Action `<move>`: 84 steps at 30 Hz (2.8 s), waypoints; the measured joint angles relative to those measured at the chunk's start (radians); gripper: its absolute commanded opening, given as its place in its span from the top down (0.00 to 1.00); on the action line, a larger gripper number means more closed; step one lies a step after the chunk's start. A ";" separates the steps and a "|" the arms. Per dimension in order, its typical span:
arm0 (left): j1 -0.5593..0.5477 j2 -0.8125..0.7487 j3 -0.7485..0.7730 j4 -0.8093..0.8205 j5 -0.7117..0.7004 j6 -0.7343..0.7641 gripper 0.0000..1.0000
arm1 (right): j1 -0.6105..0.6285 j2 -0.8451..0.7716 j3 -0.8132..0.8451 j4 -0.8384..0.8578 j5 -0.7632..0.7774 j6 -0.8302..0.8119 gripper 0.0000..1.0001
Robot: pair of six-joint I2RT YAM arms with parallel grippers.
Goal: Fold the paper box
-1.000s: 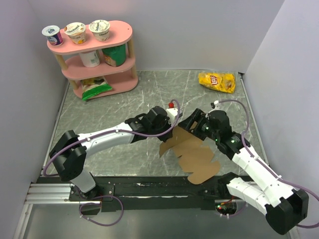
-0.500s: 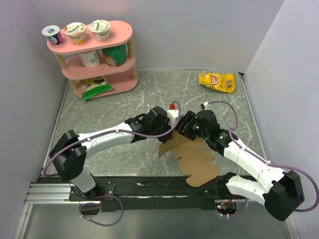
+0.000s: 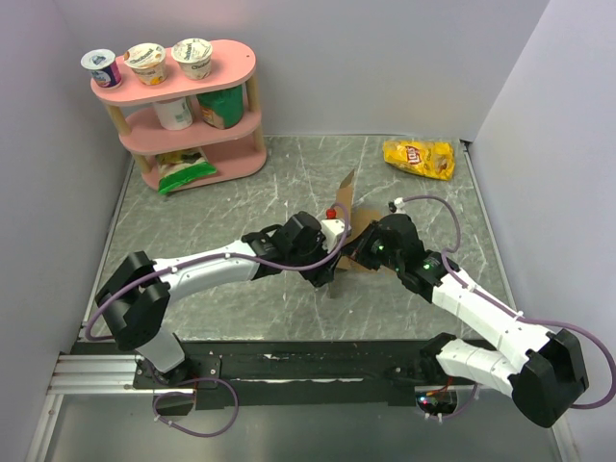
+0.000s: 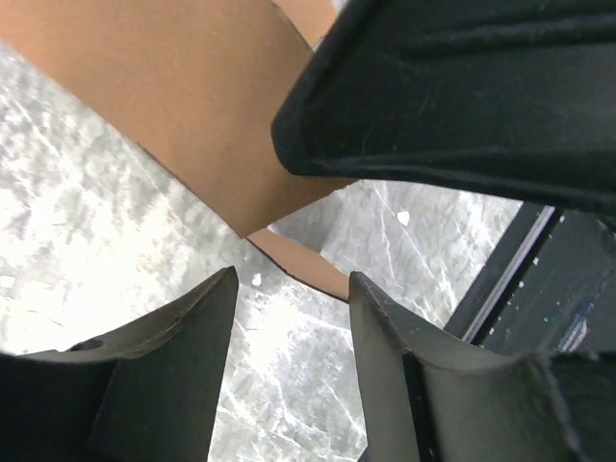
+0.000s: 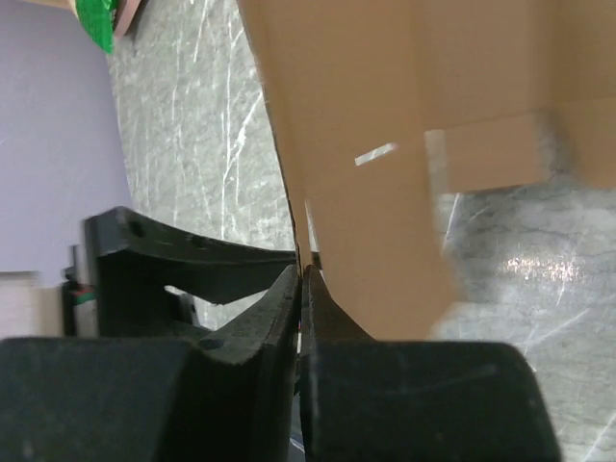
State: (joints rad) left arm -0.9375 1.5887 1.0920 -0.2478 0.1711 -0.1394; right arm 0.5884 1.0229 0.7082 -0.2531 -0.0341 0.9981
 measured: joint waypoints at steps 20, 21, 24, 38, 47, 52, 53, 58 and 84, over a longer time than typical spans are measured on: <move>-0.002 0.026 -0.084 0.142 -0.008 -0.222 0.26 | 0.000 -0.027 -0.005 -0.006 0.079 0.008 1.00; -0.002 0.026 -0.090 0.159 -0.011 -0.236 0.33 | 0.000 -0.027 -0.007 0.001 0.080 0.010 1.00; -0.002 0.026 -0.105 0.214 -0.026 -0.283 0.62 | 0.000 -0.027 -0.011 0.008 0.080 0.013 1.00; -0.002 0.052 -0.042 0.132 -0.023 -0.232 0.92 | 0.000 0.043 0.110 -0.159 0.101 -0.248 1.00; 0.000 0.060 0.043 -0.028 0.074 -0.053 0.91 | 0.003 0.039 0.155 -0.247 0.094 -0.534 1.00; 0.002 0.060 0.083 -0.080 0.132 0.038 0.91 | 0.008 -0.006 0.146 -0.240 0.092 -0.678 0.99; 0.003 0.060 0.089 -0.088 0.148 0.053 0.91 | 0.008 -0.018 0.139 -0.228 0.092 -0.706 0.99; 0.016 0.060 0.097 -0.106 0.216 0.105 0.90 | 0.010 -0.079 0.066 -0.155 0.104 -0.815 0.98; 0.074 0.060 0.097 -0.141 0.336 0.145 0.90 | 0.008 -0.161 -0.203 0.426 0.120 -1.069 0.24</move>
State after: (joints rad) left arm -0.8631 1.6489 1.1885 -0.3885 0.5072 0.0055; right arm 0.5964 0.8623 0.5056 0.1726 0.0856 -0.0704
